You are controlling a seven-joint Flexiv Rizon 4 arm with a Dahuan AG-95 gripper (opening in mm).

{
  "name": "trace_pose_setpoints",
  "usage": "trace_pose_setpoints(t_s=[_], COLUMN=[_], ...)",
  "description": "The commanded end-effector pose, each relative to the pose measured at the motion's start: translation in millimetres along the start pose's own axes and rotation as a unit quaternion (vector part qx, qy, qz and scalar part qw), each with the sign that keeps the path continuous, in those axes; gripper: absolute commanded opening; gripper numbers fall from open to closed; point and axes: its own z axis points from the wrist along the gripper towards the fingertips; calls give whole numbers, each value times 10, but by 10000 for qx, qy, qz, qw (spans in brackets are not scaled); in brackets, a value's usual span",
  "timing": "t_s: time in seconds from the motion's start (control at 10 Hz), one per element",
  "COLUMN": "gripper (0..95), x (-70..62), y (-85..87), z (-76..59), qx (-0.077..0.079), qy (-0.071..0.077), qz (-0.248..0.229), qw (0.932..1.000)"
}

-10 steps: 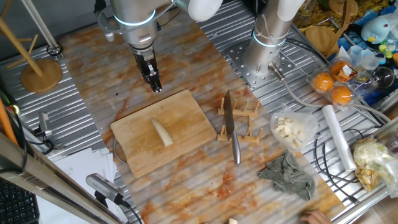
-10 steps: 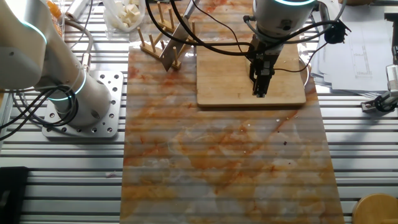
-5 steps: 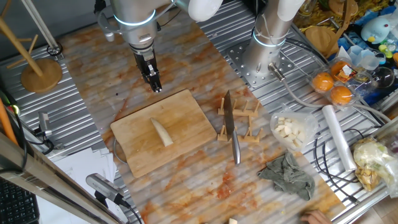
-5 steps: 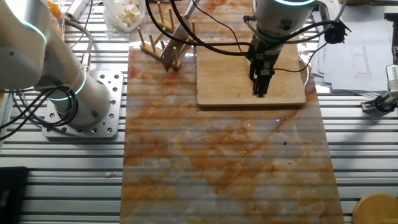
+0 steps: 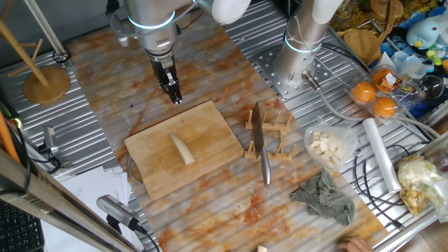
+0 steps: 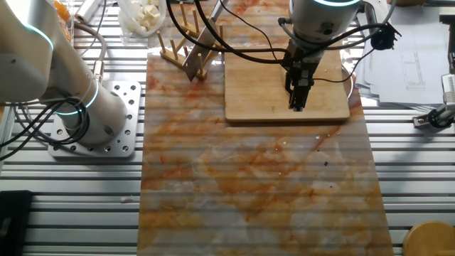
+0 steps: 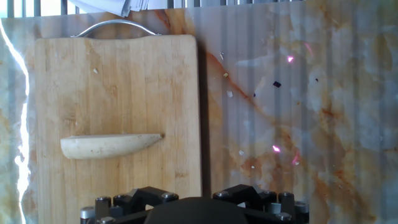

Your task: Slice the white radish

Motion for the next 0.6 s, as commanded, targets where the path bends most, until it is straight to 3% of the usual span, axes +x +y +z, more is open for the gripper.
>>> trace_pose_setpoints(t_s=[0.1, 0.6], gripper=[0, 0], x=[1, -1], y=[0, -2], z=[0, 7], qx=[-77, -49], qy=[80, 86], qz=[-472, -496], qw=[9988, 9987])
